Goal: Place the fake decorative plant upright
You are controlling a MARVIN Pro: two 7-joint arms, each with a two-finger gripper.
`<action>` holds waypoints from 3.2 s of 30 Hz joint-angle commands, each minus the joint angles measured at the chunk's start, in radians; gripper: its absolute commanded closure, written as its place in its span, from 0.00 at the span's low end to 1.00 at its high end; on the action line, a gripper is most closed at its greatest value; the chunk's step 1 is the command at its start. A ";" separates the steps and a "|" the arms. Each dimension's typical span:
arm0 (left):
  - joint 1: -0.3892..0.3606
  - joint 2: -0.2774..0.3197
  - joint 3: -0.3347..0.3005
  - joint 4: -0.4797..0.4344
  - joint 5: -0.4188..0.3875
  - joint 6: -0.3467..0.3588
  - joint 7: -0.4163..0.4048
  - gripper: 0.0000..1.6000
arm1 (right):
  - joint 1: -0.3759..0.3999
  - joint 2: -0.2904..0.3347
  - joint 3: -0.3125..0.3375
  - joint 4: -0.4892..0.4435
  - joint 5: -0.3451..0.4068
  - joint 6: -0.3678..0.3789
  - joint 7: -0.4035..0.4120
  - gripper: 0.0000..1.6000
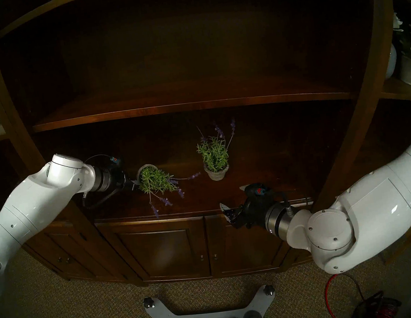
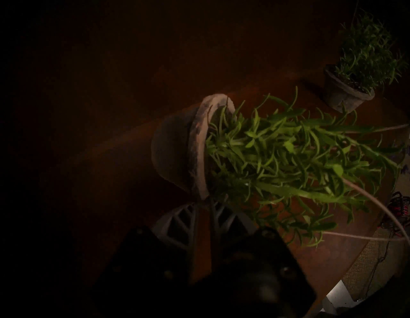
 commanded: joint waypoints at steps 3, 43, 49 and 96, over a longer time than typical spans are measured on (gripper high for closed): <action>-0.009 0.007 -0.015 -0.022 -0.004 -0.009 0.001 0.65 | 0.014 -0.002 0.015 0.001 -0.010 -0.009 0.002 0.00; 0.000 -0.023 -0.041 -0.051 -0.036 -0.043 0.077 0.52 | 0.014 -0.002 0.015 0.001 -0.009 -0.008 0.002 0.00; -0.004 -0.036 -0.042 -0.038 -0.033 -0.053 0.090 0.37 | 0.014 -0.002 0.015 0.001 -0.009 -0.008 0.002 0.00; 0.066 -0.046 -0.159 -0.173 -0.289 0.074 0.128 1.00 | 0.014 -0.002 0.015 0.001 -0.008 -0.008 0.002 0.00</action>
